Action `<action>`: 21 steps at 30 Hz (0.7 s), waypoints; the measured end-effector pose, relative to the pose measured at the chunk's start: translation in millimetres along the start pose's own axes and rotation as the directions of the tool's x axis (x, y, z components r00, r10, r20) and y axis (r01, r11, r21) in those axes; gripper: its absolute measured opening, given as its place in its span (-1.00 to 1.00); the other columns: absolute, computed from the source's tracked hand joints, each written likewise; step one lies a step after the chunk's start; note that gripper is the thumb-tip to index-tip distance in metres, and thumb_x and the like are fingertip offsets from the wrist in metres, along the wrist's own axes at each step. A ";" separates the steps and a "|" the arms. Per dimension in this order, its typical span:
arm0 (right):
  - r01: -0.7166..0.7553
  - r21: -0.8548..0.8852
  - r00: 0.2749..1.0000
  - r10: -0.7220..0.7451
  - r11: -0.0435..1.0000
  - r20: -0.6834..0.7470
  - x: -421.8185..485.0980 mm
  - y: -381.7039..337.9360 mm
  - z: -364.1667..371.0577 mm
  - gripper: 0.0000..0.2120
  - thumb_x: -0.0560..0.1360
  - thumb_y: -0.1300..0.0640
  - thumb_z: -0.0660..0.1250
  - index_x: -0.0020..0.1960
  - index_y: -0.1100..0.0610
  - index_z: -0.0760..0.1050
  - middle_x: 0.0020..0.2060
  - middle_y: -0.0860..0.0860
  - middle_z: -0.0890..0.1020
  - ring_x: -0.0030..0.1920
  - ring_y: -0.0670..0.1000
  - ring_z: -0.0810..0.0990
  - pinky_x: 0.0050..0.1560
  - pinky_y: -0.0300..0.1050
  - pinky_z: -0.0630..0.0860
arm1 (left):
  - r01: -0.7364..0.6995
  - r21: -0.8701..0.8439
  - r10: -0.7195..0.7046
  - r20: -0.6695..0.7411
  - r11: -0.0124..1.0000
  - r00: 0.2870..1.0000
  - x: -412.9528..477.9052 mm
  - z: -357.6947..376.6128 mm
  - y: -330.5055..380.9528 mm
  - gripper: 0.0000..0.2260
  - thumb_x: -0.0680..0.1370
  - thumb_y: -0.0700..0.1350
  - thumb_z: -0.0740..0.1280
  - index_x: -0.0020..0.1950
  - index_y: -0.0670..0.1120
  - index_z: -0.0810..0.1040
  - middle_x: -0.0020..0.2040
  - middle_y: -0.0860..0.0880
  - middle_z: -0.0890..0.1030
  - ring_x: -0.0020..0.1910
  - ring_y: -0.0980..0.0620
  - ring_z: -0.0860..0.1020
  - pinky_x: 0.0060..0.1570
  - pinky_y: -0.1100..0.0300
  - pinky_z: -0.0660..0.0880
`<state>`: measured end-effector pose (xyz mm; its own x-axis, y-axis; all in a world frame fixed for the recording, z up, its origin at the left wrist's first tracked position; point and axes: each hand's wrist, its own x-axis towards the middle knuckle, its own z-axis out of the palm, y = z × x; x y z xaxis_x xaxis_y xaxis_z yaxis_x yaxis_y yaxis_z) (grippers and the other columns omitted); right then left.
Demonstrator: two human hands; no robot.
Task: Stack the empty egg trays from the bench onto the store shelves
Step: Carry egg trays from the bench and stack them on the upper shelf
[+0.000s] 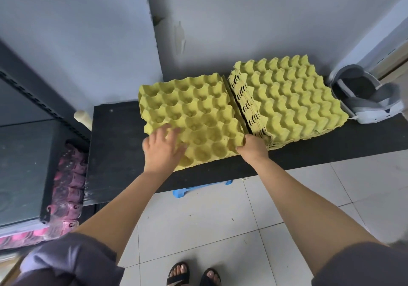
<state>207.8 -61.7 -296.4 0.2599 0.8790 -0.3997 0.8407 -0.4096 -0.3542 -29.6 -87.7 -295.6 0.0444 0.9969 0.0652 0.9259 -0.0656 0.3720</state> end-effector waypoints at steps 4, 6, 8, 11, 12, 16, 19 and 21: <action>-0.074 0.049 0.997 0.073 0.996 0.026 6.0 0.2 10.0 -0.87 0.46 0.17 0.34 -0.10 0.19 0.40 0.00 0.20 0.54 -0.05 0.20 0.55 -0.21 -0.10 0.41 | 0.647 -0.234 -0.588 0.276 0.726 0.760 6.1 1.3 -12.6 -0.36 0.50 0.01 0.32 0.50 0.03 0.11 0.48 -0.10 0.12 0.41 -0.19 0.22 0.30 -0.11 0.25; -0.140 0.152 0.990 0.136 0.978 0.034 10.3 0.3 13.4 -0.91 0.45 0.23 0.34 -0.08 0.21 0.45 0.02 0.21 0.54 -0.10 0.17 0.57 -0.18 -0.07 0.53 | 0.740 -0.398 -0.611 0.418 0.542 0.672 4.7 5.6 -17.3 -0.42 0.53 -0.04 0.29 0.48 -0.01 0.10 0.39 -0.15 0.25 0.25 -0.22 0.38 0.08 -0.04 0.39; -0.187 0.241 0.982 0.179 0.952 0.054 15.1 -0.9 15.6 -0.89 0.44 0.31 0.32 -0.03 0.24 0.49 0.03 0.21 0.54 -0.11 0.17 0.61 -0.10 0.03 0.62 | 0.730 -0.411 -0.593 0.426 0.546 0.683 1.9 8.0 -16.8 -0.51 0.56 -0.07 0.25 0.43 -0.06 0.13 0.29 -0.19 0.38 0.11 -0.21 0.43 -0.08 0.01 0.41; -0.250 0.297 0.968 0.234 0.922 0.088 17.0 -3.9 13.5 -0.89 0.44 0.39 0.30 -0.07 0.24 0.48 0.07 0.21 0.52 -0.20 0.13 0.61 -0.29 -0.12 0.64 | 0.729 -0.413 -0.608 0.404 0.546 0.684 3.9 6.1 -12.8 -0.54 0.57 -0.09 0.21 0.42 -0.09 0.13 0.27 -0.20 0.40 0.13 -0.22 0.44 -0.10 0.02 0.40; -0.268 0.302 0.963 0.247 0.915 0.106 15.3 -4.8 11.1 -0.88 0.44 0.42 0.29 -0.13 0.23 0.45 0.02 0.19 0.52 -0.28 0.08 0.57 -0.46 -0.23 0.57 | 0.728 -0.422 -0.609 0.401 0.540 0.684 5.3 4.2 -11.5 -0.54 0.57 -0.10 0.21 0.43 -0.10 0.13 0.28 -0.19 0.39 0.15 -0.22 0.44 -0.09 0.01 0.40; -0.248 0.271 0.969 0.233 0.930 0.084 13.1 -2.3 8.1 -0.78 0.44 0.41 0.24 -0.31 0.20 0.31 -0.35 0.09 0.43 -0.41 0.02 0.41 -0.53 -0.20 0.32 | 0.745 -0.447 -0.621 0.417 0.495 0.663 7.7 0.3 -9.1 -0.52 0.57 -0.12 0.22 0.44 -0.07 0.12 0.30 -0.18 0.36 0.13 -0.21 0.43 -0.03 0.00 0.42; -0.232 0.303 0.973 0.225 0.925 0.056 10.6 -3.2 4.7 -0.84 0.47 0.34 0.25 -0.26 0.21 0.37 -0.32 0.10 0.47 -0.38 0.04 0.44 -0.45 -0.19 0.34 | 0.756 -0.479 -0.644 0.415 0.445 0.643 7.6 -1.3 -9.6 -0.55 0.57 -0.11 0.21 0.42 -0.06 0.16 0.27 -0.18 0.38 0.05 -0.16 0.41 -0.07 0.01 0.40; -0.233 0.336 0.972 0.227 0.912 0.060 10.8 -4.2 -0.1 -0.86 0.50 0.25 0.28 -0.22 0.21 0.39 -0.30 0.08 0.47 -0.28 0.07 0.48 -0.32 -0.14 0.41 | 0.765 -0.486 -0.654 0.420 0.423 0.629 7.9 -2.7 -11.2 -0.55 0.57 -0.10 0.20 0.44 -0.05 0.16 0.28 -0.18 0.39 0.04 -0.14 0.40 -0.08 0.02 0.39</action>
<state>207.1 -50.4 -299.1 0.4149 0.7472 -0.5192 0.5467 -0.6608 -0.5142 -40.6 -79.2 -296.8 -0.4200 0.6884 -0.5914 0.2439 0.7133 0.6571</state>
